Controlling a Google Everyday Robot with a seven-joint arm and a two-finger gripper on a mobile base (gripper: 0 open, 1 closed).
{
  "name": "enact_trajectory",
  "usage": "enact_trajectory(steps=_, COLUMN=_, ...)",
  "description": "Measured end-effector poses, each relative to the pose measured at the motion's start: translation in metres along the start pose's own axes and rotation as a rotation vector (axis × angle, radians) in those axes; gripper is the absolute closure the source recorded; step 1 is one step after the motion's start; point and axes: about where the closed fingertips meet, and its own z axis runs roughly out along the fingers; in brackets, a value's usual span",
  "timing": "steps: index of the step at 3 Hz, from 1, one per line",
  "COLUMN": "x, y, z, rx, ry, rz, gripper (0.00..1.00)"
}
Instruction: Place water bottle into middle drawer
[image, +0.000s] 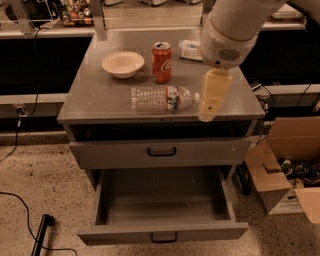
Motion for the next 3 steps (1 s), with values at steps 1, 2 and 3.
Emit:
enact_trajectory(steps=1, x=0.008, y=-0.024, z=0.047, rx=-0.058, ry=0.045, rz=0.015, gripper=0.00)
enact_trajectory(steps=2, x=0.009, y=-0.050, z=0.078, rx=-0.065, ry=0.014, rz=0.028, gripper=0.00)
enact_trajectory(steps=3, x=-0.008, y=-0.074, z=0.106, rx=-0.054, ry=-0.044, rz=-0.010, gripper=0.00)
